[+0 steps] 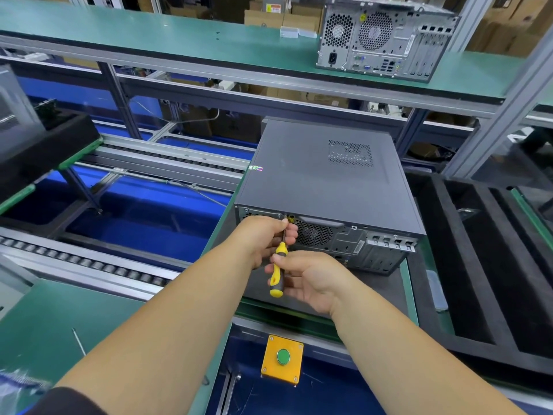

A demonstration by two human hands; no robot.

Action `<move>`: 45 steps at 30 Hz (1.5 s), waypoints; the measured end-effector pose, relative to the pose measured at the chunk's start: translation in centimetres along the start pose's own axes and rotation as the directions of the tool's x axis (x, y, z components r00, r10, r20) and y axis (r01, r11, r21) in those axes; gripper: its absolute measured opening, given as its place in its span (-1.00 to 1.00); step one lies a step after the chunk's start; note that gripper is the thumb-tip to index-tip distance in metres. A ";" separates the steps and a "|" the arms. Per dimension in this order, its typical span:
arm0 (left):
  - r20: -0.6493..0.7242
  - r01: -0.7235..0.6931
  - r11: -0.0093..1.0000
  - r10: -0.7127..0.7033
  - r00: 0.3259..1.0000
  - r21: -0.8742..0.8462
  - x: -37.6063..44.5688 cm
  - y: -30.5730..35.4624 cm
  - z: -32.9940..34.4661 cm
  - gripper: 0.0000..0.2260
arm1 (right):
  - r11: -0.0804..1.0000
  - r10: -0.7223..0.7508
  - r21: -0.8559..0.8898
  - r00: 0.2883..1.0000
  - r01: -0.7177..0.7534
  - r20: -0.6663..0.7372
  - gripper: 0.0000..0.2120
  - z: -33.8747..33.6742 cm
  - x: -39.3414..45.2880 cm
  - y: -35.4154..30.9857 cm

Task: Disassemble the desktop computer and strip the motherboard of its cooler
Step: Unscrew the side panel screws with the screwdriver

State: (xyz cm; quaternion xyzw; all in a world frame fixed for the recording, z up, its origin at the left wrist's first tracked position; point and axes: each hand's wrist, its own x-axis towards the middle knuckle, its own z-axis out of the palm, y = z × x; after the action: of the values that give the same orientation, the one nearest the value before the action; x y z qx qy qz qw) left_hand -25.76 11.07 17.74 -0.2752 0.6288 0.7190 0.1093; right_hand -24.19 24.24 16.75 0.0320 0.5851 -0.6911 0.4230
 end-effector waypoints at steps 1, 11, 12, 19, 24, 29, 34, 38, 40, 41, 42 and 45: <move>-0.017 0.001 1.000 -0.001 1.000 0.016 0.0 0.2 0.1 -0.77 | 1.000 0.003 0.000 1.000 -0.003 -0.009 -0.90 0.1 0.1 0.0; -0.077 -0.069 0.996 0.073 0.994 0.057 0.2 0.0 0.2 -0.88 | 0.993 -0.057 -0.106 0.990 0.044 -0.128 -0.87 0.7 0.6 0.8; -0.082 -0.074 0.995 0.080 0.993 0.069 0.2 0.0 0.1 -0.86 | 0.996 -0.052 -0.072 0.993 0.045 -0.104 -0.88 0.6 0.5 0.7; -0.113 -0.055 0.996 0.063 0.992 0.073 0.4 -0.1 0.2 -0.84 | 0.999 -0.024 0.030 1.000 0.024 0.004 -0.83 -0.2 -0.1 0.0; -0.073 -0.024 1.000 0.024 0.997 -0.005 0.4 0.3 0.5 -0.81 | 0.997 -0.057 -0.060 0.996 0.053 -0.069 -0.86 0.2 0.1 0.2; -0.035 -0.059 0.996 0.057 0.998 -0.071 0.9 -0.3 0.2 -0.81 | 0.997 -0.037 -0.075 0.996 0.031 -0.082 -0.84 0.6 0.4 0.3; 0.006 -0.052 0.994 0.053 0.999 -0.091 1.4 -1.0 -0.3 -0.83 | 1.000 0.007 -0.020 0.999 -0.006 0.040 -0.81 -0.2 -0.3 -0.3; 0.043 -0.004 0.987 0.011 0.999 -0.163 1.5 -0.9 -0.4 -0.83 | 0.999 -0.031 -0.017 1.000 0.031 0.003 -0.89 -0.2 -0.3 -0.3; 0.058 0.026 0.979 -0.015 0.998 -0.201 1.4 -0.8 -0.4 -0.82 | 0.998 -0.041 -0.058 0.998 0.039 -0.044 -0.91 0.0 0.0 -0.2; 0.058 0.038 0.977 -0.026 0.998 -0.212 1.4 -0.7 -0.4 -0.82 | 0.995 -0.048 -0.095 0.996 0.041 -0.076 -0.89 0.1 0.3 -0.1; 0.049 0.046 0.976 -0.036 0.998 -0.214 1.4 -0.7 -0.4 -0.82 | 0.990 -0.054 -0.136 0.992 0.038 -0.111 -0.86 0.4 0.5 0.1; -0.001 0.038 0.984 -0.039 0.999 -0.176 1.5 -0.9 -0.6 -0.84 | 0.980 -0.078 -0.198 0.976 0.037 -0.205 -0.79 1.1 1.2 0.5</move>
State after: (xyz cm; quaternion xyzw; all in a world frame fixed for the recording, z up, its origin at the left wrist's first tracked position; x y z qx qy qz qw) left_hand -26.37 10.38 16.11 -0.2976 0.5577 0.7687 0.0972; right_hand -24.10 22.67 16.07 0.0475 0.6917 -0.6358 0.3391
